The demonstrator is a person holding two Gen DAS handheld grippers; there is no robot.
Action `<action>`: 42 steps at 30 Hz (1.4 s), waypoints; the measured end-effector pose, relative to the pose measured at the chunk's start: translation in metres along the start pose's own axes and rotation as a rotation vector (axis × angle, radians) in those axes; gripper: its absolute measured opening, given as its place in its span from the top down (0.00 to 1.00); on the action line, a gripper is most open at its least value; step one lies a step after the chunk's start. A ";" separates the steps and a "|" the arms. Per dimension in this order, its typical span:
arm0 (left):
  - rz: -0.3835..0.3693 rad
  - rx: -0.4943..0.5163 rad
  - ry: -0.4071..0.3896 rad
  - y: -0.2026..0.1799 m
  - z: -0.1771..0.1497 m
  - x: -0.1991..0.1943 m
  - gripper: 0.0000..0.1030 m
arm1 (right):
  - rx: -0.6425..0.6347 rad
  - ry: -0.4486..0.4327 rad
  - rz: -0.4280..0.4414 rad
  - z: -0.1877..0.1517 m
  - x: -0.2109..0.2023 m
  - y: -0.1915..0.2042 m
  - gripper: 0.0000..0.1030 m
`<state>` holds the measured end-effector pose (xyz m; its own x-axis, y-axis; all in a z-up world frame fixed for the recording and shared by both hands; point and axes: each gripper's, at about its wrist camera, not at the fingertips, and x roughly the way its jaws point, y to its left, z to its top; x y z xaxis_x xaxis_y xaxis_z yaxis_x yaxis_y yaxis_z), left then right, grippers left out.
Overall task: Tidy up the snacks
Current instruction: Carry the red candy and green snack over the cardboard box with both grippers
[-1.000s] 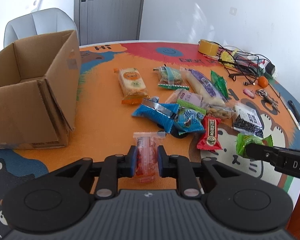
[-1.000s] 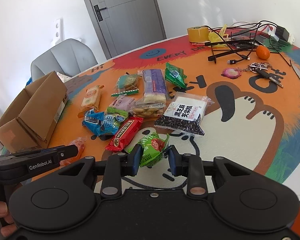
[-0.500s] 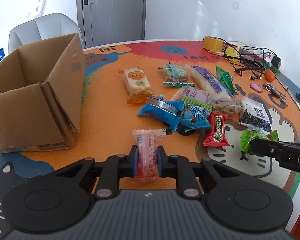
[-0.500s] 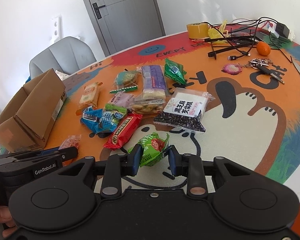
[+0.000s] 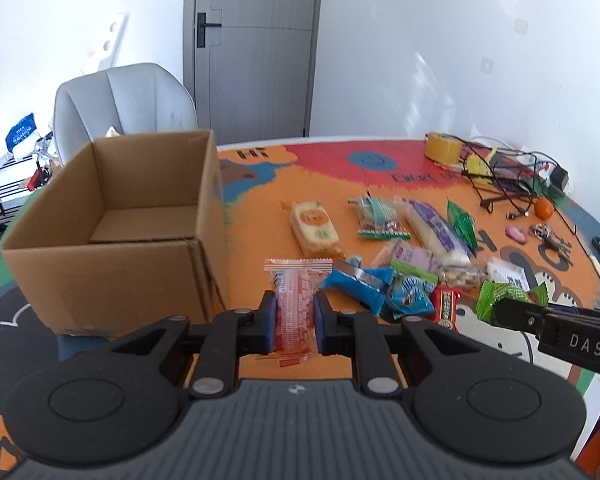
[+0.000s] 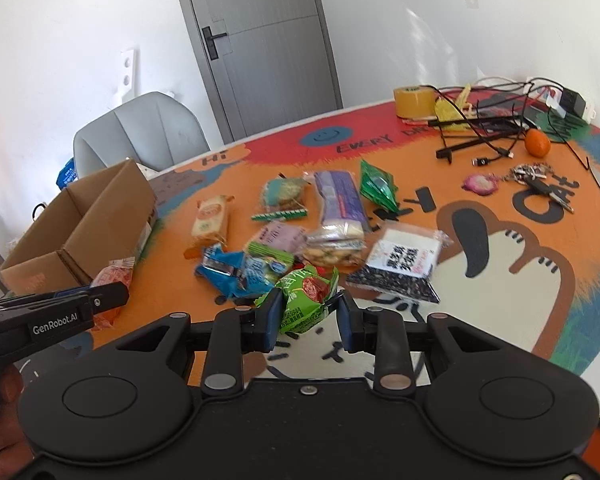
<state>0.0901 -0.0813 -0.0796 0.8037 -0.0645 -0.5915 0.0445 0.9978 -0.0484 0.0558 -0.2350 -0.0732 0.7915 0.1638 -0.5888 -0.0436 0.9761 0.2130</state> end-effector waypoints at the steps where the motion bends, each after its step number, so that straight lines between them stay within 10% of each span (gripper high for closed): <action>1: 0.003 -0.003 -0.010 0.002 0.002 -0.004 0.83 | -0.004 -0.008 0.005 0.002 -0.001 0.003 0.71; 42: 0.177 -0.174 -0.119 0.121 0.049 -0.010 0.82 | -0.119 -0.117 0.208 0.048 0.036 0.118 0.71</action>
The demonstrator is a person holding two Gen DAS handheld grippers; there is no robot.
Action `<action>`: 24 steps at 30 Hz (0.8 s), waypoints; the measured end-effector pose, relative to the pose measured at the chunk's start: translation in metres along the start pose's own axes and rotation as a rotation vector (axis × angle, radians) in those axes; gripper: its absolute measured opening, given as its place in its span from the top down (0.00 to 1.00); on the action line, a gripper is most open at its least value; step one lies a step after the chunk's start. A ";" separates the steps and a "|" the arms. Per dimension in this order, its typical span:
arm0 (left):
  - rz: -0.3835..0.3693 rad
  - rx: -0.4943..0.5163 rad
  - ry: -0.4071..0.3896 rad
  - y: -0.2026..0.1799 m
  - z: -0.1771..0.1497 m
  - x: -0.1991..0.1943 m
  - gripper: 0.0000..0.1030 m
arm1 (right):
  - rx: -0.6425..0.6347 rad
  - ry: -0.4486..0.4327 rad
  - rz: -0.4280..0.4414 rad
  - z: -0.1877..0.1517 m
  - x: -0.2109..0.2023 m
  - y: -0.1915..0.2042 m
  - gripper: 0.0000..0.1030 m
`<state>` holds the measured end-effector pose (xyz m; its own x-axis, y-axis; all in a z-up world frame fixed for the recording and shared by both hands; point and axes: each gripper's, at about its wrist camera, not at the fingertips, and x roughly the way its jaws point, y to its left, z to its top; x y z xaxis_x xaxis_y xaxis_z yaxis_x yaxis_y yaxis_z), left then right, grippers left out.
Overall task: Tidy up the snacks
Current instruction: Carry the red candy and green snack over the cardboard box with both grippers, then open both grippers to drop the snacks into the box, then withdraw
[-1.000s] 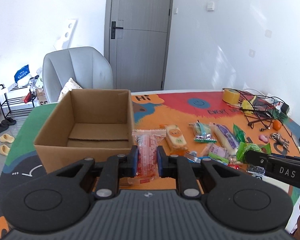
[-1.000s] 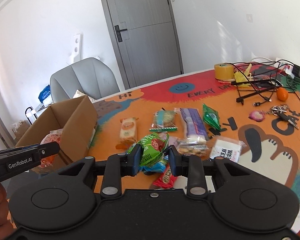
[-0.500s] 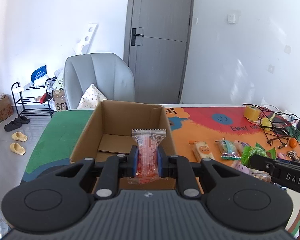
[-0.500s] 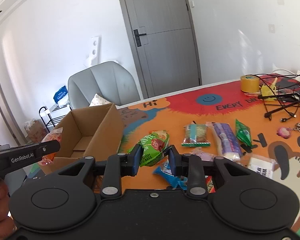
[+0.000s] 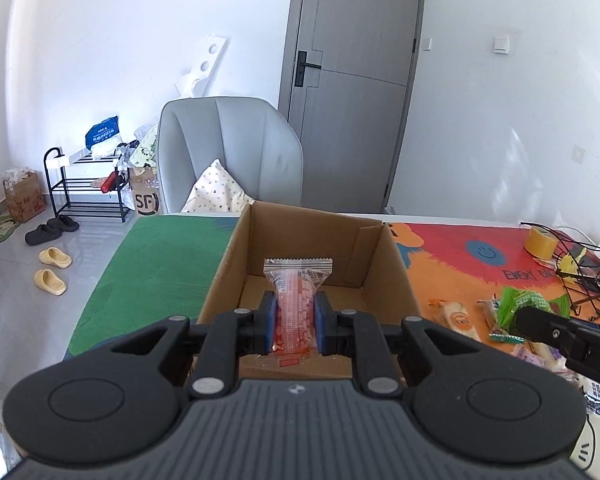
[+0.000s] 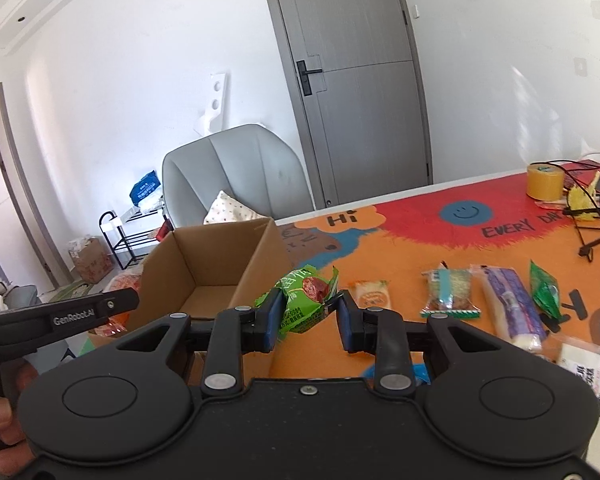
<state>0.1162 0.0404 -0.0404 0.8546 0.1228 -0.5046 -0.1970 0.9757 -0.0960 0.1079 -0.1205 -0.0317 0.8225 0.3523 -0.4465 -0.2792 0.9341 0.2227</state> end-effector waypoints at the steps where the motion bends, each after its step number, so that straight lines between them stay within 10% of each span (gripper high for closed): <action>1: -0.003 -0.001 -0.001 0.001 0.000 0.002 0.82 | -0.002 -0.002 0.004 0.001 0.002 0.003 0.71; 24: 0.081 -0.074 -0.002 0.034 -0.001 -0.016 0.79 | -0.034 -0.048 0.132 0.021 0.036 0.056 0.70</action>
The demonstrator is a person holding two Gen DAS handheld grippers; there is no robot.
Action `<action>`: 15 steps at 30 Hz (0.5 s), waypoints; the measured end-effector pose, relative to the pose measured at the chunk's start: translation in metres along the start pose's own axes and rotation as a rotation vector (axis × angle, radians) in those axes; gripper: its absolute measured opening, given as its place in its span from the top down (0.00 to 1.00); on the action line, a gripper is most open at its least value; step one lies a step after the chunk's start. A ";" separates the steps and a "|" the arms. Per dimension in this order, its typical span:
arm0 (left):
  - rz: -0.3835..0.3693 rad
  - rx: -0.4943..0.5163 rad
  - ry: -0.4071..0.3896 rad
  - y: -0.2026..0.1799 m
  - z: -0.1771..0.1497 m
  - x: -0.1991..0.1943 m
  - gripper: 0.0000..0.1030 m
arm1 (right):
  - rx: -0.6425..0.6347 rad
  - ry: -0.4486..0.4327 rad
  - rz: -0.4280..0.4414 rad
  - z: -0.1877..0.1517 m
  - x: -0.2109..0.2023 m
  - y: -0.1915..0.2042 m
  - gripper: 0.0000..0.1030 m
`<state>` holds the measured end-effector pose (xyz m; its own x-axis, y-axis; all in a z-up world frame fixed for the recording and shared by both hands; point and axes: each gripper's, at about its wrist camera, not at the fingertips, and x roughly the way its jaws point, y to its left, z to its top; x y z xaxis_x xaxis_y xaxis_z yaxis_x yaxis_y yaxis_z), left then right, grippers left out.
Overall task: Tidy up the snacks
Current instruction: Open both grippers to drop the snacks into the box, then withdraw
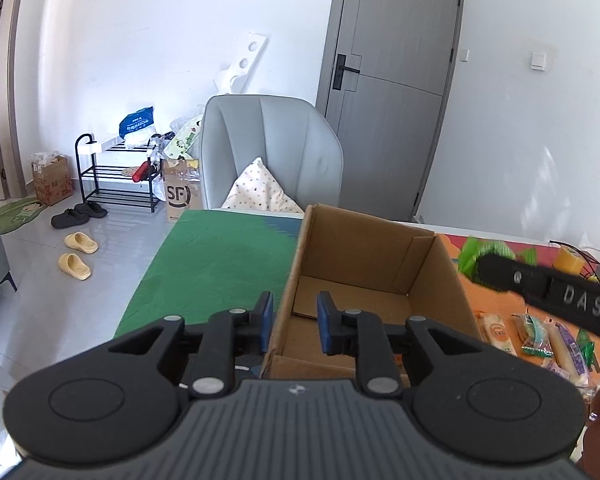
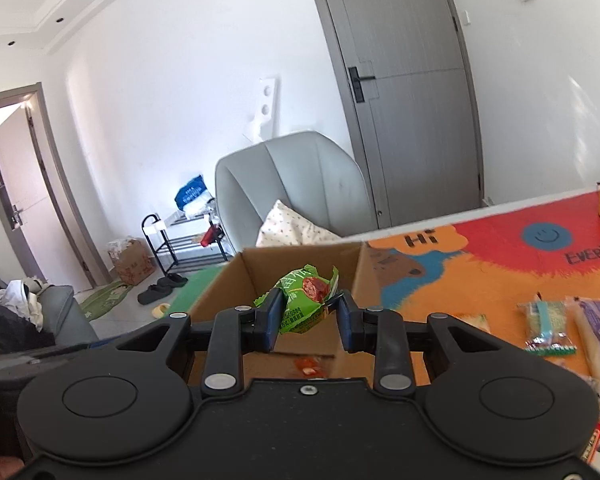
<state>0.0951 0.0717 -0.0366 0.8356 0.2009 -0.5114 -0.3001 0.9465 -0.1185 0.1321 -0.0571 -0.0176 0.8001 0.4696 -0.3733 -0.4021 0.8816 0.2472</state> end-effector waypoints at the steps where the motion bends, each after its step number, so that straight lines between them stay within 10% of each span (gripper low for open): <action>1: 0.001 -0.002 0.002 0.001 0.000 -0.001 0.79 | 0.001 -0.014 0.010 0.002 0.000 0.001 0.70; 6: -0.001 -0.004 0.010 0.000 0.000 -0.002 0.68 | -0.006 -0.050 -0.009 0.004 -0.009 -0.003 0.43; 15: -0.028 0.012 -0.016 -0.021 -0.004 -0.006 0.34 | 0.039 -0.016 -0.085 -0.009 -0.034 -0.030 0.36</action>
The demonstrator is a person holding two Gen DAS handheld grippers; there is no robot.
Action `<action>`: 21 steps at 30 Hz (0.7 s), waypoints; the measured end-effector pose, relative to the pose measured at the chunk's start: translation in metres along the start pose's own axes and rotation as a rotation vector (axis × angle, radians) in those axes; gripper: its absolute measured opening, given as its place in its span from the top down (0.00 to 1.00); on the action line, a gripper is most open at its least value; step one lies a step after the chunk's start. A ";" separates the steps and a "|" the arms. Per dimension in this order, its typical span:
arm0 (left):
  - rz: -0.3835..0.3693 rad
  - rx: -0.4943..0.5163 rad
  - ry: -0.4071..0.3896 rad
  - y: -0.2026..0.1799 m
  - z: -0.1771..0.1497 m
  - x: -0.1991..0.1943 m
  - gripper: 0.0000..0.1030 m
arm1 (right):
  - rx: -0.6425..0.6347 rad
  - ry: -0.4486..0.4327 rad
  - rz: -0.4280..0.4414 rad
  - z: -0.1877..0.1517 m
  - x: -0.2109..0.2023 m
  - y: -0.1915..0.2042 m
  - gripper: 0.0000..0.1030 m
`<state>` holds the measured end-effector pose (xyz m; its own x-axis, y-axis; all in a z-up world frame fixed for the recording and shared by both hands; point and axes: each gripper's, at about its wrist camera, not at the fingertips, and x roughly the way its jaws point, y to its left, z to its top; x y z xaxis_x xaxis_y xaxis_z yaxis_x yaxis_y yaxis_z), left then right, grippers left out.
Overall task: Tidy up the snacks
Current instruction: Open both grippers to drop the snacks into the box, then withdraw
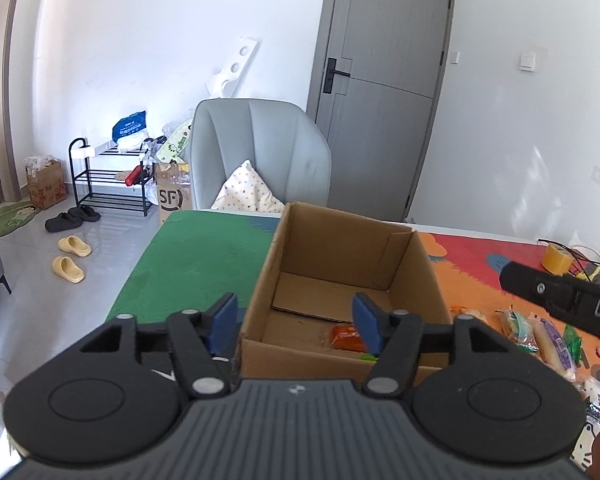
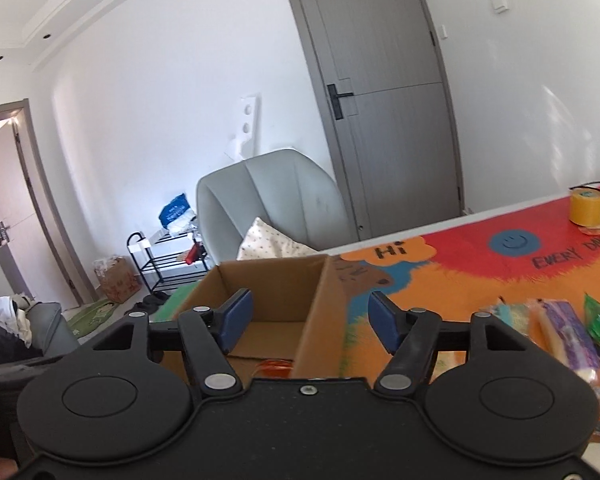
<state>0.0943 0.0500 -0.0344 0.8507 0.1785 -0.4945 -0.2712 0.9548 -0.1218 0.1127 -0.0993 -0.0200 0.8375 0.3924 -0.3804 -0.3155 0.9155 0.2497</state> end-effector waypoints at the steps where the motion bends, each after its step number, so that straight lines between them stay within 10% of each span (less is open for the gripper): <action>1: -0.004 0.004 -0.001 -0.002 -0.001 -0.001 0.31 | 0.005 0.003 -0.010 -0.001 -0.003 -0.003 0.36; 5: 0.006 0.016 -0.012 -0.012 -0.005 -0.004 0.15 | 0.028 0.006 -0.040 -0.005 -0.016 -0.017 0.33; 12: -0.028 0.049 -0.007 -0.032 -0.011 -0.013 0.12 | 0.053 -0.006 -0.082 -0.011 -0.038 -0.038 0.08; 21: -0.098 0.061 -0.010 -0.059 -0.018 -0.025 0.12 | 0.073 -0.047 -0.148 -0.011 -0.068 -0.066 0.00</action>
<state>0.0812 -0.0149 -0.0300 0.8763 0.0859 -0.4740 -0.1590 0.9804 -0.1162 0.0715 -0.1851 -0.0203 0.8926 0.2480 -0.3764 -0.1558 0.9533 0.2587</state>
